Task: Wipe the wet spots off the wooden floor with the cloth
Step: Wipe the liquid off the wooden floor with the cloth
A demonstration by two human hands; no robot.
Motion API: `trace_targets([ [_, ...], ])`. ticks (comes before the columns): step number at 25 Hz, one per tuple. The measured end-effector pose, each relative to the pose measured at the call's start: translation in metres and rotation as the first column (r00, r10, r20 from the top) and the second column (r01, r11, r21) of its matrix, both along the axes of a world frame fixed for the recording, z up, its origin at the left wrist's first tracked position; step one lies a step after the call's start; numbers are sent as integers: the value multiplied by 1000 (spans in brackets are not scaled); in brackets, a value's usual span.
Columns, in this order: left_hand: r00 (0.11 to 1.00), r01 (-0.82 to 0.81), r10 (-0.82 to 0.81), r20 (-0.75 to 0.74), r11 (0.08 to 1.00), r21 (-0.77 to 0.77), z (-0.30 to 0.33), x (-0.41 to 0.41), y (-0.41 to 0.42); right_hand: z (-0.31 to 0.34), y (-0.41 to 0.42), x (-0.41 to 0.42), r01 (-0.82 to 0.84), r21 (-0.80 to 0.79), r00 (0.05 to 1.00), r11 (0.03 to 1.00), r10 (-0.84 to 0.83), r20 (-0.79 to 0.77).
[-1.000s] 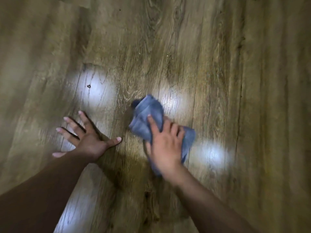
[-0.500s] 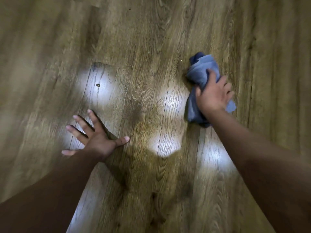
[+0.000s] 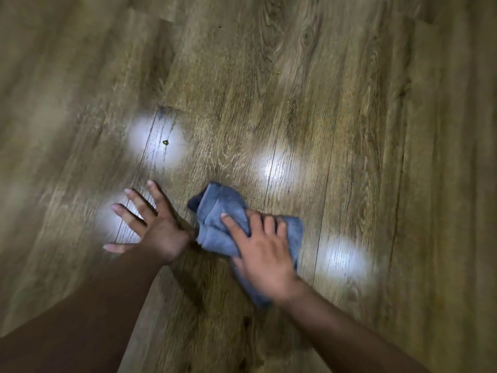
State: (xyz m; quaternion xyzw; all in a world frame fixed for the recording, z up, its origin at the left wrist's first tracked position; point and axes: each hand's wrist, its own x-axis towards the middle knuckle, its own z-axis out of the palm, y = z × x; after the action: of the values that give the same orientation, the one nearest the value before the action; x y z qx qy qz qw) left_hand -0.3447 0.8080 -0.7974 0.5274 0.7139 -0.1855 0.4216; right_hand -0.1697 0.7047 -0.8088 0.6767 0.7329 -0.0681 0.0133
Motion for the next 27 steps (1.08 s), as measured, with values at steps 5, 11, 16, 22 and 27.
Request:
trace_targets([
  [5, 999, 12, -11, 43, 1000, -24, 4, 2, 4, 0, 86, 86, 251, 26, 961, 968, -252, 112],
  [11, 997, 2, -3, 73, 1000, 15, 0, -3, 2, -11, 135, 88, 661, 105, 746, 743, -666, 5],
  [16, 992, -15, 13, 129, 1000, 14, -1, -6, 3, -2, 88, -10, 353, 77, 935, 932, -354, 5],
  [22, 994, 80, -102, 25, 889, 450, 2, -57, 22, -1, 56, -30, -87, 31, 996, 996, 86, 22],
  [27, 981, 5, 132, -143, 716, 698, -34, -133, 73, -6, 87, -12, -56, 91, 998, 994, 54, 28],
])
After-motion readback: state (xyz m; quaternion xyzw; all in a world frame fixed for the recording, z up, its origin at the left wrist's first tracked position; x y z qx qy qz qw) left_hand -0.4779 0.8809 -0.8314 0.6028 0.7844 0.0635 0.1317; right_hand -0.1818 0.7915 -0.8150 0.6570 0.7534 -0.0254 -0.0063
